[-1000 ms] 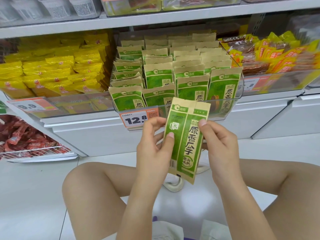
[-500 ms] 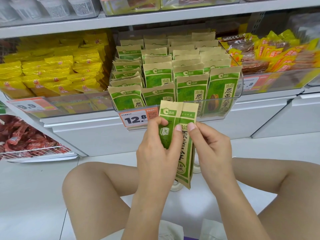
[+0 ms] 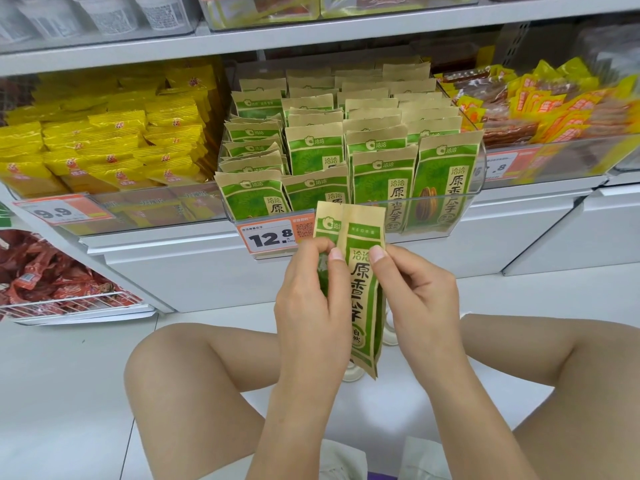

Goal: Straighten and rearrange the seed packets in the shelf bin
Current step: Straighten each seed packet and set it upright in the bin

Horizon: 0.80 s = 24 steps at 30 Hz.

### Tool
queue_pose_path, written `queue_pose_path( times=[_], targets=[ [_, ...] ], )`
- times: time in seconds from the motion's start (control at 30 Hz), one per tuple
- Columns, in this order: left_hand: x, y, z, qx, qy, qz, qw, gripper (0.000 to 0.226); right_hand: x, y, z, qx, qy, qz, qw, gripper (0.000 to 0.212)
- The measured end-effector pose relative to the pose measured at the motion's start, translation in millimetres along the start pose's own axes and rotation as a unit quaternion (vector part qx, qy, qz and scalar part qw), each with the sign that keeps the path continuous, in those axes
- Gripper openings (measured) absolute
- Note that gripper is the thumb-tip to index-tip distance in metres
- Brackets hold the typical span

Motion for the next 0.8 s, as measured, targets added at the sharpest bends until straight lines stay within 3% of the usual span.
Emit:
queue_pose_path(
  times=[0.13, 0.2, 0.3, 0.5, 0.67, 0.8],
  targets=[
    [2, 0, 0, 0.019, 0.002, -0.022, 1.000, 0.012, 1, 0, 1, -0.018, -0.023, 0.005, 1.000, 0.022],
    [4, 0, 2, 0.043, 0.006, -0.075, 0.996, 0.013, 2, -1, 1, -0.034, -0.038, 0.030, 0.998, 0.024],
    [7, 0, 5, 0.076, 0.007, -0.164, 0.983, 0.014, 4, -3, 4, -0.057, -0.035, 0.073, 0.995, 0.011],
    [9, 4, 8, 0.114, -0.016, -0.244, 0.963, 0.013, 5, -2, 6, -0.082, -0.046, 0.113, 0.989, 0.008],
    [10, 6, 6, 0.131, -0.067, -0.304, 0.941, 0.050, 7, -4, 5, -0.091, -0.074, 0.127, 0.985, 0.011],
    [9, 7, 6, 0.136, -0.065, -0.332, 0.931, 0.039, 5, -6, 5, -0.095, -0.088, 0.143, 0.981, 0.011]
  ],
)
Point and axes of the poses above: each hand's wrist, its own z-axis towards the middle knuckle, its own x-axis out of the back of the hand, y = z × x, the point moved 1 cm from there along z, towards the middle knuckle, and after that the axes turned 6 degrees about -y, right-handed, at the moved point
